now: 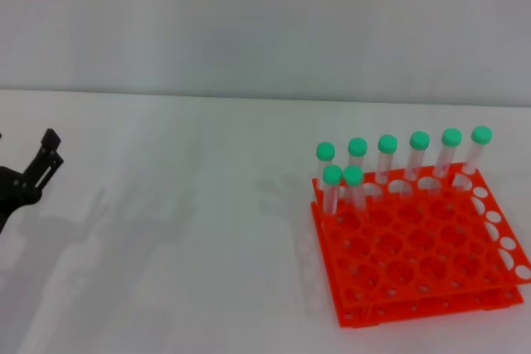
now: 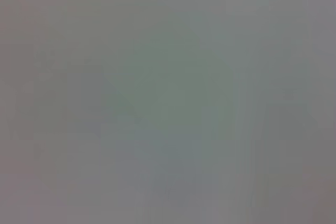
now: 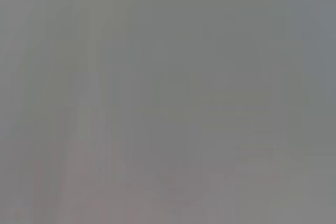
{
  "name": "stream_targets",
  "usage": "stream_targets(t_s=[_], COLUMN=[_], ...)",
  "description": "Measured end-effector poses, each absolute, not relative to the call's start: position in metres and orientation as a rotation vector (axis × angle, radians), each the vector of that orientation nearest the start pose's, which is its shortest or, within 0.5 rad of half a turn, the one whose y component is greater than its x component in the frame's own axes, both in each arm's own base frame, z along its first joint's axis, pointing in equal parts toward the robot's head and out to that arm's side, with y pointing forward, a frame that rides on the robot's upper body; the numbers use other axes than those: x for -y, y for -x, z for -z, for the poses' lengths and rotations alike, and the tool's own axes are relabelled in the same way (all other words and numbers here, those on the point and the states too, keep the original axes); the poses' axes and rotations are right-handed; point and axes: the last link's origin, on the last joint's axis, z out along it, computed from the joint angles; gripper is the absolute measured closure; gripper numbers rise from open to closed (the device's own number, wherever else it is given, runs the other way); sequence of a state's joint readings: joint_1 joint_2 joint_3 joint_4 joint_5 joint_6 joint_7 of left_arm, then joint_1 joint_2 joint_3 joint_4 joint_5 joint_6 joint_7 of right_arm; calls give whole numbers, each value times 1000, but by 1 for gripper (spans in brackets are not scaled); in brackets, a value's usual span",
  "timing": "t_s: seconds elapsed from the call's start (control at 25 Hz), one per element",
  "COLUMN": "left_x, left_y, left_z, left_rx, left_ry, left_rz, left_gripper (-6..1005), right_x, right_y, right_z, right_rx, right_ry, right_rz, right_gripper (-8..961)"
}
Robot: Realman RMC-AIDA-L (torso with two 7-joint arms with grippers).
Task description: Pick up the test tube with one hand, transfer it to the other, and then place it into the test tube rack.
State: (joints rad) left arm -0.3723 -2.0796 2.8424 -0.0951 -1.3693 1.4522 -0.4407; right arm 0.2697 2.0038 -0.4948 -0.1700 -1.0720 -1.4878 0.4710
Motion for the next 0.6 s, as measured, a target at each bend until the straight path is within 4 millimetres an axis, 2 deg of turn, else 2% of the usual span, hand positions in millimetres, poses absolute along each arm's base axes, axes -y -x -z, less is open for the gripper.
stream_targets(t_s=[0.32,0.6], left_x=[-306,-321], left_y=[362,359], left_z=[-44,-48], left_rx=[561,571], left_ry=[1468,1451], left_rz=[832,817], left_gripper=[106,106], right_x=[-264,-265], right_y=[-383,-387], right_z=[-83,-82], right_rx=[-444,-428], right_ry=[1391,1344], right_rz=[-831,-767], right_gripper=[78,78])
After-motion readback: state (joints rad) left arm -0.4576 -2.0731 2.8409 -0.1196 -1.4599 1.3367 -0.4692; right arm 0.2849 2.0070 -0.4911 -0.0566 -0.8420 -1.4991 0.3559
